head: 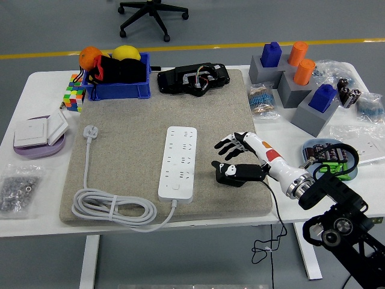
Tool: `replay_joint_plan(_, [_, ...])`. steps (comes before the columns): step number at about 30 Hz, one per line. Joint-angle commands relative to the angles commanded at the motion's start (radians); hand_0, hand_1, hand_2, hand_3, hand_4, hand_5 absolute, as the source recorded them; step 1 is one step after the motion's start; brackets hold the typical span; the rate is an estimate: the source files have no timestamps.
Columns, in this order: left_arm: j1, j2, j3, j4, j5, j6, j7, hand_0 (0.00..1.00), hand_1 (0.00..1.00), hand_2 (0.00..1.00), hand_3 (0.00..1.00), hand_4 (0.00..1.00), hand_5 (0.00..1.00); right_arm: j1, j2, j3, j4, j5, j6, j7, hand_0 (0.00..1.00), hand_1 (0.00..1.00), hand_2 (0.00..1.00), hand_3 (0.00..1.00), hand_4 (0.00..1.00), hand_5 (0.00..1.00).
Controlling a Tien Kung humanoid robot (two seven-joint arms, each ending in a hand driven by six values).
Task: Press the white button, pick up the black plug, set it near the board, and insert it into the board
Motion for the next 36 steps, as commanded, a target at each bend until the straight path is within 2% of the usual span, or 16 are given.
replay_joint_plan(3, [0.000,0.000,0.000,0.000,-0.001,0.000,0.001,0.627,0.629,0.633,0.687,0.537,0.376,0.027,0.005,-0.046,-0.005,-0.018,0.001,-0.031,0.321,0.186,0.270,0.633,0.793,0.363])
replay_joint_plan(4, [0.000,0.001,-0.001,0.000,0.000,0.000,0.001,0.627,0.629,0.633,0.687,0.537,0.375,0.043,0.010,-0.070,-0.006,-0.029,-0.001,-0.043,0.058,0.042,0.166,0.630,0.788,0.373])
replay_joint_plan(9, [-0.005,0.005,0.005,0.000,-0.008,0.000,0.000,0.627,0.629,0.633,0.687,0.537,0.375,0.118,0.043,-0.151,-0.010,-0.072,-0.005,-0.102,0.058,0.042,0.166,0.630,0.788,0.373])
replay_joint_plan(10, [-0.006,0.006,0.007,0.000,-0.010,0.000,0.000,0.627,0.629,0.633,0.686,0.537,0.375,0.129,0.049,-0.160,-0.011,-0.078,0.001,-0.120,0.002,0.002,0.151,0.632,0.773,0.365])
replay_joint_plan(15, [-0.009,0.009,0.009,0.000,-0.012,-0.001,0.000,0.627,0.629,0.633,0.686,0.537,0.375,0.178,0.069,-0.200,-0.012,-0.087,0.034,-0.198,0.002,0.002,0.151,0.632,0.773,0.365])
replay_joint_plan(16, [-0.009,0.009,0.009,0.000,-0.012,-0.001,0.000,0.628,0.629,0.634,0.687,0.537,0.375,0.184,0.072,-0.205,-0.013,-0.086,0.037,-0.205,0.002,0.002,0.152,0.644,0.728,0.328])
replay_joint_plan(19, [-0.008,0.009,0.006,0.000,-0.007,-0.001,0.002,0.628,0.629,0.634,0.687,0.537,0.375,0.202,0.083,-0.225,-0.027,-0.091,0.039,-0.218,0.002,0.002,0.152,0.644,0.728,0.328])
replay_joint_plan(21, [-0.007,0.009,0.005,0.000,-0.006,-0.002,0.003,0.628,0.629,0.634,0.687,0.537,0.375,0.213,0.092,-0.239,-0.047,-0.097,0.032,-0.214,0.002,0.002,0.152,0.644,0.728,0.328])
replay_joint_plan(22, [-0.007,0.008,0.006,0.000,-0.006,-0.002,0.004,0.627,0.629,0.633,0.686,0.537,0.375,0.219,0.096,-0.247,-0.058,-0.102,0.025,-0.209,0.002,0.002,0.152,0.642,0.665,0.263])
replay_joint_plan(27, [-0.007,0.010,0.006,0.000,-0.004,-0.003,0.005,0.627,0.629,0.633,0.686,0.537,0.375,0.246,0.112,-0.292,-0.130,-0.117,-0.019,-0.172,0.002,0.002,0.152,0.642,0.665,0.263])
replay_joint_plan(28, [-0.009,0.012,0.009,0.000,-0.006,-0.003,0.004,0.627,0.629,0.634,0.686,0.536,0.374,0.250,0.113,-0.301,-0.149,-0.119,-0.031,-0.161,0.002,0.002,0.148,0.637,0.606,0.207])
replay_joint_plan(33, [-0.014,0.017,0.018,0.000,-0.012,-0.004,0.002,0.627,0.629,0.634,0.686,0.536,0.374,0.256,0.112,-0.332,-0.208,-0.115,-0.065,-0.129,0.002,0.002,0.148,0.637,0.606,0.207])
replay_joint_plan(36, [-0.013,0.019,0.016,0.000,-0.007,-0.005,0.002,0.627,0.629,0.633,0.686,0.535,0.372,0.256,0.110,-0.349,-0.228,-0.108,-0.068,-0.125,0.002,0.002,0.147,0.639,0.626,0.232])
